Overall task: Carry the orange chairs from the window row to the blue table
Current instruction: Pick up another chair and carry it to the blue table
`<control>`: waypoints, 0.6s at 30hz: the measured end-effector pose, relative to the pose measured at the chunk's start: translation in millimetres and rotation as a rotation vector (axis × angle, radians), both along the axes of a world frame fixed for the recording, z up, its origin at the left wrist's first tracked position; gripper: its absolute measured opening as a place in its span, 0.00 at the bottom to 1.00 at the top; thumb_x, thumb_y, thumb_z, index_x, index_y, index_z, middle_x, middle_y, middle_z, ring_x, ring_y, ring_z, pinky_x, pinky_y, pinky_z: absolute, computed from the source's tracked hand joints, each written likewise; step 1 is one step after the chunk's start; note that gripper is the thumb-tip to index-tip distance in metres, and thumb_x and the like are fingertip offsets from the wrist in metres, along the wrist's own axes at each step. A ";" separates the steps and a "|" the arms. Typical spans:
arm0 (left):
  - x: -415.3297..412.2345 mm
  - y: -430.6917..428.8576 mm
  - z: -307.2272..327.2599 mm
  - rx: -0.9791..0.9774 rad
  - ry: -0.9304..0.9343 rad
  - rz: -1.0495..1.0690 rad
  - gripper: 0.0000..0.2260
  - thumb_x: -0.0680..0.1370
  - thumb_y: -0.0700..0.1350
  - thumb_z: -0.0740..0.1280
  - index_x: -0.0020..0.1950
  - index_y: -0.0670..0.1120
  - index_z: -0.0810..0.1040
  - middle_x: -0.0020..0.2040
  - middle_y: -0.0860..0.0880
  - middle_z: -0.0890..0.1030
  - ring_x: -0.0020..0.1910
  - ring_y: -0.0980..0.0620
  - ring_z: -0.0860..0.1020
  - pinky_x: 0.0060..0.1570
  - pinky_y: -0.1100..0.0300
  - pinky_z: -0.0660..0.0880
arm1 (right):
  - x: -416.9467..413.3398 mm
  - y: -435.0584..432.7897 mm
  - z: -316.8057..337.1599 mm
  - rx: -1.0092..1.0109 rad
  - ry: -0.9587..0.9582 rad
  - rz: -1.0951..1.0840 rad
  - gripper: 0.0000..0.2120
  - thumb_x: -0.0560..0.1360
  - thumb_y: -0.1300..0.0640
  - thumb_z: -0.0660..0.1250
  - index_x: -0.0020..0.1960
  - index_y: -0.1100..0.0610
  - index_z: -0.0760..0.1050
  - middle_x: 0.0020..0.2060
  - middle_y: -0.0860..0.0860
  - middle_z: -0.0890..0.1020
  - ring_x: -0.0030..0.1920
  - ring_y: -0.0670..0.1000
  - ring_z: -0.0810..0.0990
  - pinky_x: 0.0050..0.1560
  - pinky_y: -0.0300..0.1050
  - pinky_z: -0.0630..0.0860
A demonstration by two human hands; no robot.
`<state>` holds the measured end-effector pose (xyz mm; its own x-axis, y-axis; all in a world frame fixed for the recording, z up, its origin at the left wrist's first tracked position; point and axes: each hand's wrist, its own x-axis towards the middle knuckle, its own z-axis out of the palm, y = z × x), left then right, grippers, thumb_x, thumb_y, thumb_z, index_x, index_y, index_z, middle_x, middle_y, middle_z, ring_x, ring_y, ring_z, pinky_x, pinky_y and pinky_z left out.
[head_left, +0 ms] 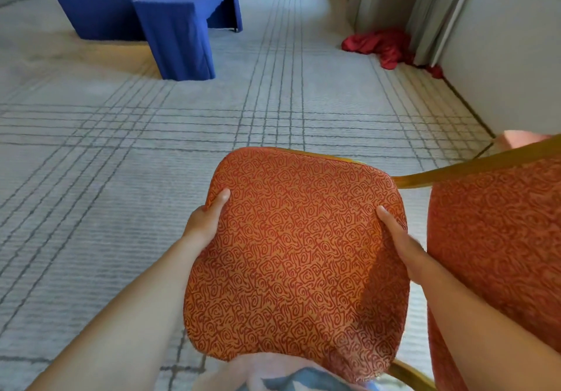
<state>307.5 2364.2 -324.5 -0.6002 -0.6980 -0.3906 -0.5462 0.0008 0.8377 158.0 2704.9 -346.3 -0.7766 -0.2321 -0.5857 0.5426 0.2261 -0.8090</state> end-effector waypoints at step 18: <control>-371.1 -169.6 -0.8 0.024 -0.049 -0.048 0.39 0.70 0.74 0.59 0.64 0.43 0.77 0.60 0.40 0.79 0.58 0.42 0.77 0.54 0.56 0.70 | -363.3 -164.0 -7.4 -0.007 -0.018 -0.018 0.62 0.44 0.19 0.71 0.72 0.49 0.72 0.63 0.54 0.80 0.63 0.57 0.77 0.72 0.59 0.67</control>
